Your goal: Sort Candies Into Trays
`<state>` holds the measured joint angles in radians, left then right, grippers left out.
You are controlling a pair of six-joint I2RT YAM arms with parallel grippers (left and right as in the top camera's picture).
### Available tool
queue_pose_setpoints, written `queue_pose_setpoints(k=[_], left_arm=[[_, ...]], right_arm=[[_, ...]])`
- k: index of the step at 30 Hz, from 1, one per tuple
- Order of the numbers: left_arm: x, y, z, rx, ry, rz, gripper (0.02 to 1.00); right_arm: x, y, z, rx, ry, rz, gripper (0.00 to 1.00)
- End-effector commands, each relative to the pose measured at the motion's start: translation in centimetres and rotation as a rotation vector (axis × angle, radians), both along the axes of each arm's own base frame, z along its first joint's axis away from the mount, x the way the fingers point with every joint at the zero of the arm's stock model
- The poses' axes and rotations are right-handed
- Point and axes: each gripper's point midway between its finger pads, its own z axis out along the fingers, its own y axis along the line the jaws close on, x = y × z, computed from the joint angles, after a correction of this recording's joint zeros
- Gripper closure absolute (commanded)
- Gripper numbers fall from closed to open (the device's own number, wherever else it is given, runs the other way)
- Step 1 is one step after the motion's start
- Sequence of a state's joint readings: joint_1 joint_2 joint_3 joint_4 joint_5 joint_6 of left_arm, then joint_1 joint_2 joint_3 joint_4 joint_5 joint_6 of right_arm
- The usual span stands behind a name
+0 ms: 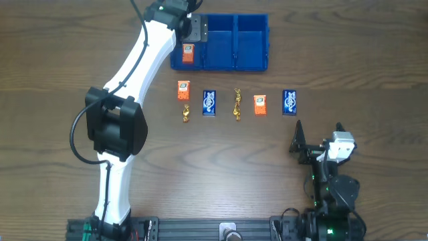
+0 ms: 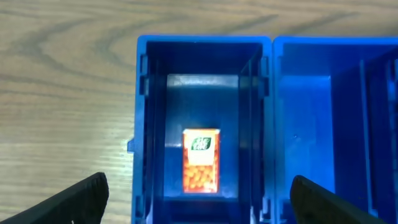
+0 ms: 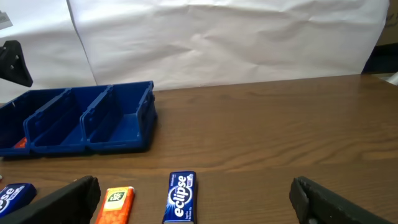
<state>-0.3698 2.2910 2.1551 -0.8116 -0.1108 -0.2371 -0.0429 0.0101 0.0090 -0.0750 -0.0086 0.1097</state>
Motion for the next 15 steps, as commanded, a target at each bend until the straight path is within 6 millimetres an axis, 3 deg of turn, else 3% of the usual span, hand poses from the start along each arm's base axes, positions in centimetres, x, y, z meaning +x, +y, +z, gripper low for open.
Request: queue_pose_setpoints(k=[1, 4, 7, 9, 15], left_arm=[[-2.6, 0.1, 5.3, -0.034, -0.014, 0.035, 0.080], [-6.2, 0.3, 8.4, -0.038, 0.004, 0.063, 0.088], [-8.9, 0.3, 9.5, -0.046, 0.005, 0.063, 0.099], [-10.6, 0.7, 8.7, -0.055, 0.021, 0.073, 0.104], [-13.3, 1.5, 2.4, -0.040, 0.119, 0.086, 0.104]], right_arm=[[0.0, 0.0, -0.1, -0.009, 0.003, 0.002, 0.003], [0.0, 0.0, -0.1, -0.009, 0.002, 0.002, 0.003], [0.0, 0.0, -0.1, -0.009, 0.003, 0.002, 0.003], [0.0, 0.0, -0.1, -0.009, 0.003, 0.002, 0.003], [0.0, 0.0, -0.1, -0.009, 0.003, 0.002, 0.003]])
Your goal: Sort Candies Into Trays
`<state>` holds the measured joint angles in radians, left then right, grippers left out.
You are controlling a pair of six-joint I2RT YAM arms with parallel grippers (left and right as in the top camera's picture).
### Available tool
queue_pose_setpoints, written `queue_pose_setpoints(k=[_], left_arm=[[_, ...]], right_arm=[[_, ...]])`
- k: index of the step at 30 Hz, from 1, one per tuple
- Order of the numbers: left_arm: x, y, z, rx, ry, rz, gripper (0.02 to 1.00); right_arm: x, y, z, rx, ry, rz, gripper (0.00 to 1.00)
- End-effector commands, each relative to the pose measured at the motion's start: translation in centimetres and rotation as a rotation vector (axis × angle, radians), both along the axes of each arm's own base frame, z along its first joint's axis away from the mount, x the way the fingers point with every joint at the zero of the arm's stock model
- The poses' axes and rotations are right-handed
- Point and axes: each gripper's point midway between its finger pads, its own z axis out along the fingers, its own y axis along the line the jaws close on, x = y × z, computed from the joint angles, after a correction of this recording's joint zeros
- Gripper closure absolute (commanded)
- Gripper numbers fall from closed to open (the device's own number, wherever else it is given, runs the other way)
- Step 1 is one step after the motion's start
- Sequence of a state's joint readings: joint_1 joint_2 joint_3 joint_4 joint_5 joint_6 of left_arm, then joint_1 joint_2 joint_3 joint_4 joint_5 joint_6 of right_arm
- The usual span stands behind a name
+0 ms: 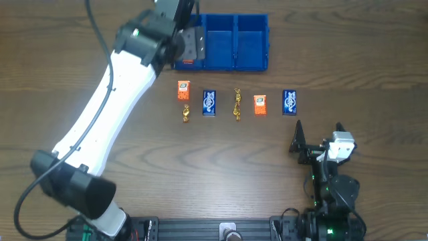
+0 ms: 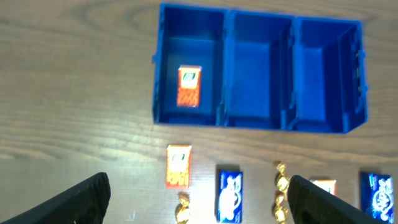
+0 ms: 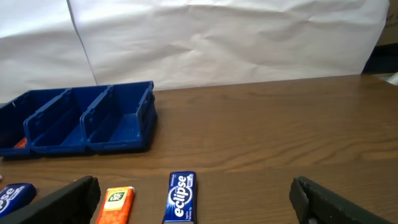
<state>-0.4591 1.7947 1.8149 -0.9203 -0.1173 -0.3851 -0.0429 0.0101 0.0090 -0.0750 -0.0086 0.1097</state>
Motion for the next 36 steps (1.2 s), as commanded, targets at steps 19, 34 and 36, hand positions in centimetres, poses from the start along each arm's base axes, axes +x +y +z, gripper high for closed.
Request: queue_pose_setpoints(k=[19, 34, 36], left_arm=[[-1.9, 0.8, -21.1, 0.064, 0.328, 0.048, 0.150], [-1.9, 1.0, -23.9, 0.065, 0.373, 0.053, 0.235], [-1.9, 1.0, -23.9, 0.064, 0.372, 0.053, 0.246]], right_arm=[[0.0, 0.0, -0.1, -0.009, 0.003, 0.002, 0.003], [0.0, 0.0, -0.1, -0.009, 0.003, 0.002, 0.003], [0.0, 0.0, -0.1, -0.009, 0.002, 0.002, 0.003]])
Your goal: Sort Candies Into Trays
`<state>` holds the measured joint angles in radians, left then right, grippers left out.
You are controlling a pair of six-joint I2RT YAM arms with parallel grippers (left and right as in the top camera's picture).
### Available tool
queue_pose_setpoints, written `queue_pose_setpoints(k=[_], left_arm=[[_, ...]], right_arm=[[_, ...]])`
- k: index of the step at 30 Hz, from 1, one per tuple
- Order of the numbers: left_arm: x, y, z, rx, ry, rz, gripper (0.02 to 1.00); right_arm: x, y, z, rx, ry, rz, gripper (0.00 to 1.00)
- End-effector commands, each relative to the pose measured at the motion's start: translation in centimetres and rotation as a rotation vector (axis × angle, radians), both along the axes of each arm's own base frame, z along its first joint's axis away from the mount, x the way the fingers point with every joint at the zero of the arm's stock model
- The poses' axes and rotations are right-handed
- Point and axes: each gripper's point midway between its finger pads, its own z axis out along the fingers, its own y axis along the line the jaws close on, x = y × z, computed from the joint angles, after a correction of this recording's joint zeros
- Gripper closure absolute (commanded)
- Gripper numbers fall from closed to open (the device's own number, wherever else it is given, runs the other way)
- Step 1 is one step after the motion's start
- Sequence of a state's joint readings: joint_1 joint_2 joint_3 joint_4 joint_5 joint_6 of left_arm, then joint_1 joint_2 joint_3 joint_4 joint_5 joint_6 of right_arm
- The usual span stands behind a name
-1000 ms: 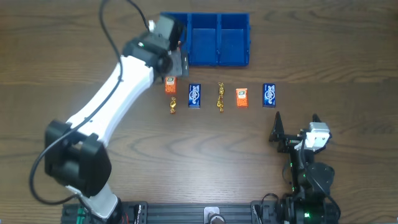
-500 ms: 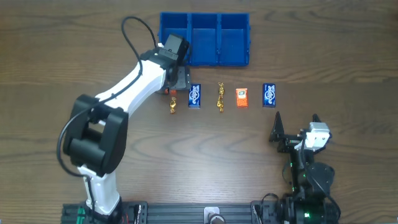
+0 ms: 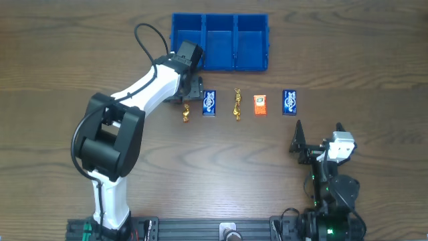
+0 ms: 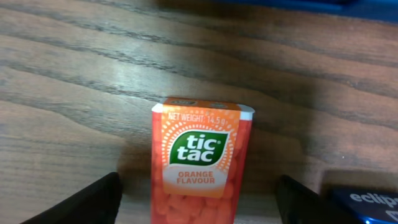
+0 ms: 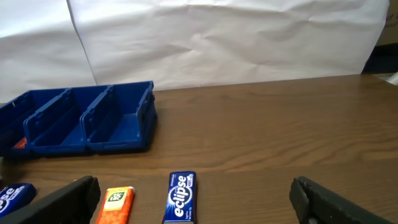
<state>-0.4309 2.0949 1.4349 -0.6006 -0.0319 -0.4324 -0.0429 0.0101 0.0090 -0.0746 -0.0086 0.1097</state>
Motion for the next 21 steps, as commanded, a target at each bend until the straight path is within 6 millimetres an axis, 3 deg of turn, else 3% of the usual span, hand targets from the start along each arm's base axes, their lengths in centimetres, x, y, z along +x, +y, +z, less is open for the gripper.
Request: queue_pose_setpoints(k=[1, 9, 16, 21], left_arm=[[0.0, 0.3, -0.6, 0.002, 0.010, 0.016, 0.264], [0.0, 0.3, -0.6, 0.003, 0.010, 0.016, 0.577], [0.1, 0.2, -0.4, 0.000, 0.006, 0.016, 0.706], [0.8, -0.2, 3.8, -0.039, -0.081, 0.013, 0.741]], right_arm=[[0.0, 0.0, -0.1, -0.009, 0.003, 0.002, 0.003], [0.0, 0.0, -0.1, -0.009, 0.003, 0.002, 0.003], [0.0, 0.0, -0.1, -0.009, 0.003, 0.002, 0.003], [0.0, 0.0, -0.1, -0.009, 0.003, 0.002, 0.003]])
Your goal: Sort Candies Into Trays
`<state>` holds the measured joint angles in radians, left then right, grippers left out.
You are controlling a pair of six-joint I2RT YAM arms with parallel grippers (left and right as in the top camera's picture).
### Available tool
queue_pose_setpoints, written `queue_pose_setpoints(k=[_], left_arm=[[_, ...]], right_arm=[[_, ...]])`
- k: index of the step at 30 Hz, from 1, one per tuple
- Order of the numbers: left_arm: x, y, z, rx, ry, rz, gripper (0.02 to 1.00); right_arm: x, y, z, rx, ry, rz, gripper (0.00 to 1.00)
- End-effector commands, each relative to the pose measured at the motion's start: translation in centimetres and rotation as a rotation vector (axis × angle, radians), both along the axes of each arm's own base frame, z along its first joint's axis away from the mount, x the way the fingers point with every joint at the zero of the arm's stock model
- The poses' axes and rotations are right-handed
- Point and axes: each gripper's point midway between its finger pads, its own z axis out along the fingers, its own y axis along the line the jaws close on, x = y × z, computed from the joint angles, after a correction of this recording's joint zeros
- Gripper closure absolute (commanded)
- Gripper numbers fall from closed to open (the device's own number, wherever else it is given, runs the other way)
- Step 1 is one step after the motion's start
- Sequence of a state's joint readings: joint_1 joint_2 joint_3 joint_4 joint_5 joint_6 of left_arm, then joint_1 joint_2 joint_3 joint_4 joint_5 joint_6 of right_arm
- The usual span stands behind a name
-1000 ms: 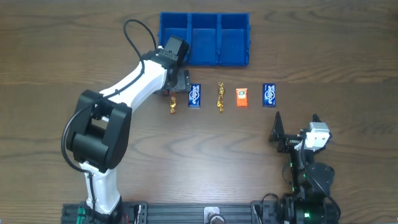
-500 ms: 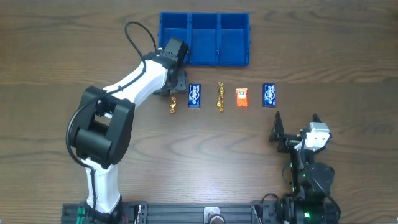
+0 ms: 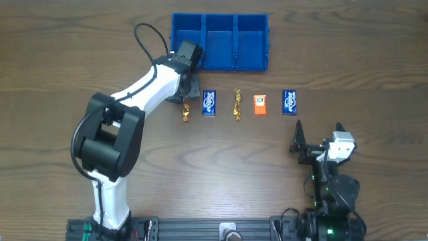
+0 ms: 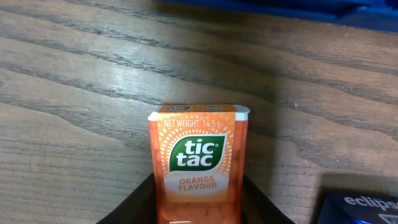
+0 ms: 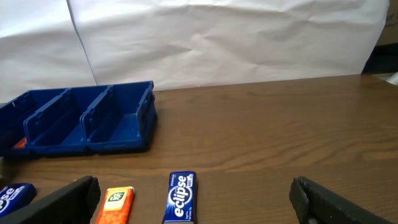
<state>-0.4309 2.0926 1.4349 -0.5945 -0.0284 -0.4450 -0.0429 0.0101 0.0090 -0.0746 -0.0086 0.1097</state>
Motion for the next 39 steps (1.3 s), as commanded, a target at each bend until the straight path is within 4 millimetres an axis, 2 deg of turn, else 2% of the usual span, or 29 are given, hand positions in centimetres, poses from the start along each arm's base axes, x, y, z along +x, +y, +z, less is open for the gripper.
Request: queue_pose_setpoints(k=[1, 2, 5, 7, 10, 11, 14, 16, 20, 23, 26, 29, 39], left_arm=[[0.9, -0.2, 5.0, -0.039, -0.103, 0.001, 0.741], [1.0, -0.2, 6.1, -0.044, -0.127, 0.001, 0.741], [1.9, 0.0, 12.5, -0.052, -0.287, 0.014, 0.739], [2.7, 0.0, 15.7, -0.052, -0.362, -0.005, 0.741], [4.4, -0.3, 19.7, -0.042, -0.442, -0.024, 0.739], [5.9, -0.5, 21.6, -0.034, -0.478, -0.039, 0.739], [8.0, -0.8, 22.7, -0.025, -0.500, -0.054, 0.739], [9.3, -0.7, 22.3, -0.017, -0.489, -0.050, 0.737], [11.2, -0.5, 19.0, -0.015, -0.427, -0.050, 0.720], [11.8, -0.3, 15.8, -0.014, -0.363, -0.049, 0.728], [11.9, -0.2, 13.4, -0.019, -0.313, -0.052, 0.737], [12.0, -0.3, 12.7, -0.016, -0.303, -0.053, 0.733], [12.1, -0.4, 12.5, -0.016, -0.305, -0.055, 0.726]], right_arm=[[0.0, 0.0, -0.1, -0.009, 0.003, 0.002, 0.003], [0.0, 0.0, -0.1, -0.009, 0.003, 0.002, 0.003], [0.0, 0.0, -0.1, -0.009, 0.003, 0.002, 0.003], [0.0, 0.0, -0.1, -0.009, 0.003, 0.002, 0.003], [0.0, 0.0, -0.1, -0.009, 0.003, 0.002, 0.003], [0.0, 0.0, -0.1, -0.009, 0.003, 0.002, 0.003], [0.0, 0.0, -0.1, -0.009, 0.003, 0.002, 0.003], [0.0, 0.0, -0.1, -0.009, 0.003, 0.002, 0.003], [0.0, 0.0, -0.1, -0.009, 0.003, 0.002, 0.003], [0.0, 0.0, -0.1, -0.009, 0.003, 0.002, 0.003], [0.0, 0.0, -0.1, -0.009, 0.003, 0.002, 0.003], [0.0, 0.0, -0.1, -0.009, 0.003, 0.002, 0.005], [0.0, 0.0, -0.1, -0.009, 0.003, 0.002, 0.005]])
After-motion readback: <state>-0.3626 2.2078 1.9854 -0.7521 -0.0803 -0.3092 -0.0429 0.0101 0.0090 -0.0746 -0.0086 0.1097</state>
